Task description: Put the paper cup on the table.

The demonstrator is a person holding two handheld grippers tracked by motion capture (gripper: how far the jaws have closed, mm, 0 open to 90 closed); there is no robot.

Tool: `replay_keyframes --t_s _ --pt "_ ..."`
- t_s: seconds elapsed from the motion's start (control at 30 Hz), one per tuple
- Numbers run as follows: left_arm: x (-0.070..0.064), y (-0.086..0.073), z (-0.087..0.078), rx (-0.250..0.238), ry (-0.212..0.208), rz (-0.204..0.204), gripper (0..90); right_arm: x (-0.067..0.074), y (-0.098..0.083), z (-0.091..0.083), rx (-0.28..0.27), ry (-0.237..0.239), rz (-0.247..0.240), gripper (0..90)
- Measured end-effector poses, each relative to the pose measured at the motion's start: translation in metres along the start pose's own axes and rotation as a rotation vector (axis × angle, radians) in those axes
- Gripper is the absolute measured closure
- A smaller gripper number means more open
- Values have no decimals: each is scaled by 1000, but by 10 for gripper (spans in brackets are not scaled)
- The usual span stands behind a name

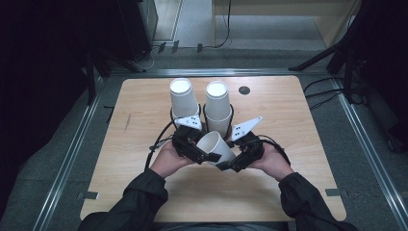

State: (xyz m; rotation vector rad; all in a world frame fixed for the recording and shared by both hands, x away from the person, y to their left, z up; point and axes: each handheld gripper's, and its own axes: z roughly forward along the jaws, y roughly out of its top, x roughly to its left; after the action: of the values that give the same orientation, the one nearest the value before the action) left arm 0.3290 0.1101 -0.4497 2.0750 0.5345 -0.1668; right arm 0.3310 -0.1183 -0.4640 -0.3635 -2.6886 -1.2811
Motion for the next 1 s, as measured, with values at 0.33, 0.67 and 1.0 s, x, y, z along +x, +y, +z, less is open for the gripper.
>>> replay_keyframes --t_s 0.33,0.67,1.0 --pt "0 3 -2 35 -6 -16 184 -1 -2 0 7 -3 0 227" --pt "0 3 -5 49 13 -7 205 -1 -2 0 11 -21 27 204" --pt "4 3 -18 84 48 -4 203 2 -6 -11 18 -75 46 194"
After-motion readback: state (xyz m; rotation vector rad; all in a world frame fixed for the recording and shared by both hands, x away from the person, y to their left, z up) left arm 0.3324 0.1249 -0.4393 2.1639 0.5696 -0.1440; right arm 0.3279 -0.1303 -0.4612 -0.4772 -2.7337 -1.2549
